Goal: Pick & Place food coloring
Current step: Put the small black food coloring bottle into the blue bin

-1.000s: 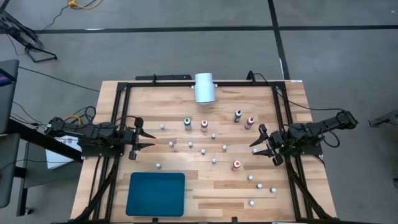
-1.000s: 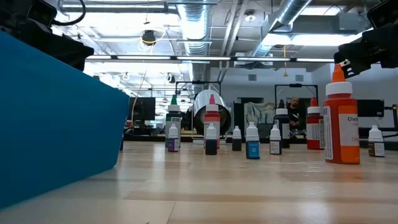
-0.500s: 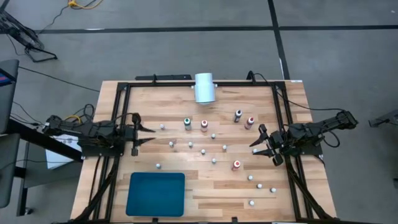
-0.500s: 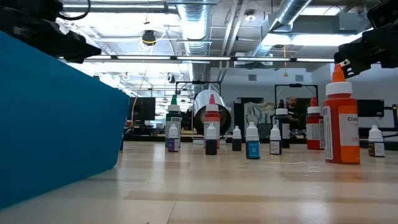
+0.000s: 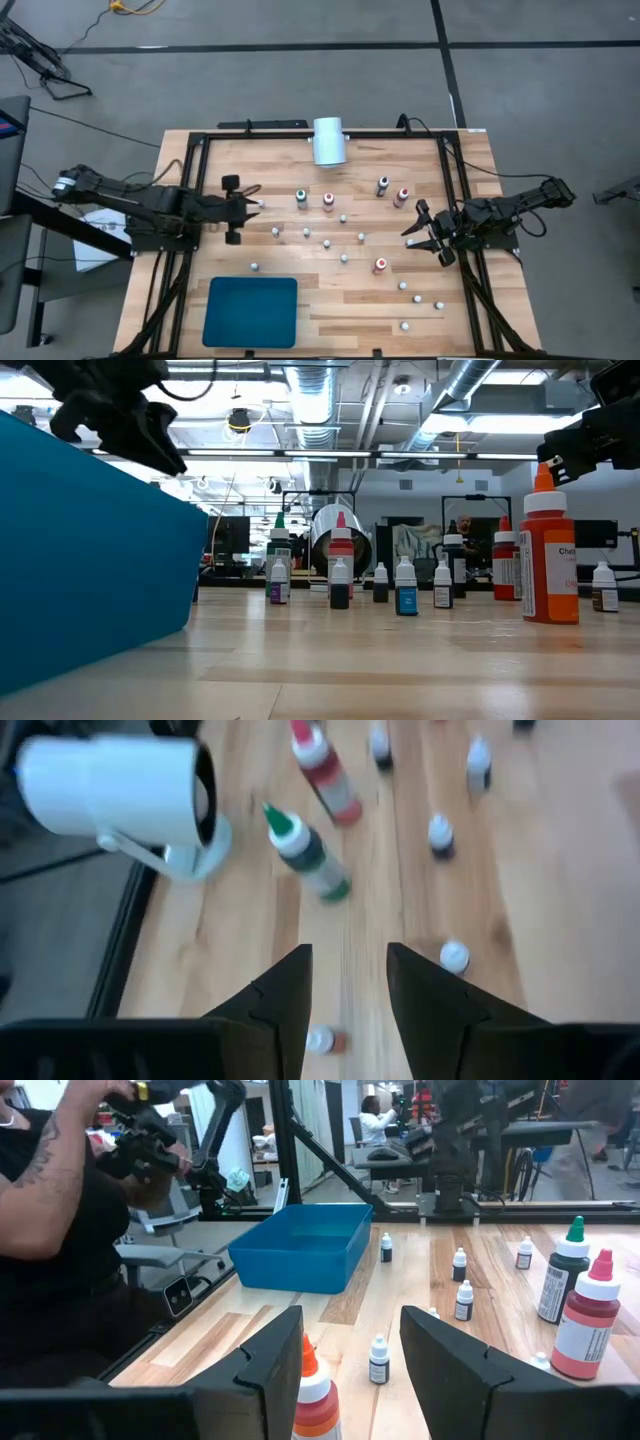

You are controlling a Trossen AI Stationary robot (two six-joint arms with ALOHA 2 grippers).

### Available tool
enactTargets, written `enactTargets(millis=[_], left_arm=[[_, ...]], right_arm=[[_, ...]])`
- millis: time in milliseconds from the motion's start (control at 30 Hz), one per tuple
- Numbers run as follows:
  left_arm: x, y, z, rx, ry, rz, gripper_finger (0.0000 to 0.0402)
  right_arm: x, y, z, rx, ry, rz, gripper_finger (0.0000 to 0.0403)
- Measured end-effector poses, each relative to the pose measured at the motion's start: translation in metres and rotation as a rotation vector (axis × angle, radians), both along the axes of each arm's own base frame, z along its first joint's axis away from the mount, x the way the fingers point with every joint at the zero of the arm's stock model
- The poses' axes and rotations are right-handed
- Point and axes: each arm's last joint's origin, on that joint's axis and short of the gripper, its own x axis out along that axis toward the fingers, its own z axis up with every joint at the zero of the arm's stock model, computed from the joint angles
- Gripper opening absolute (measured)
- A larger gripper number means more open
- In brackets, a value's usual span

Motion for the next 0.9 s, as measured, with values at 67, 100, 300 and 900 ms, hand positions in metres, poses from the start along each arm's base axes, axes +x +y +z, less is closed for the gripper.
enactTargets(millis=[67, 100, 300, 900], left_arm=[[0.008, -0.001, -0.001, 0.012, 0.055, 0.006, 0.0123], [0.011, -0.001, -0.002, 0.021, 0.07, 0.015, 0.0123], [0.024, 0.014, -0.012, 0.097, 0.146, 0.129, 0.0123], [0.034, 0.063, -0.047, -0.062, 0.386, 0.256, 0.0142]], right_arm=[[0.0, 0.0, 0.0, 0.0, 0.0, 0.0, 0.0159], [0.0, 0.0, 0.0, 0.0, 0.0, 0.0, 0.0159], [0.0, 0.0, 0.0, 0.0, 0.0, 0.0, 0.0159], [0.0, 0.0, 0.0, 0.0, 0.0, 0.0, 0.0159]])
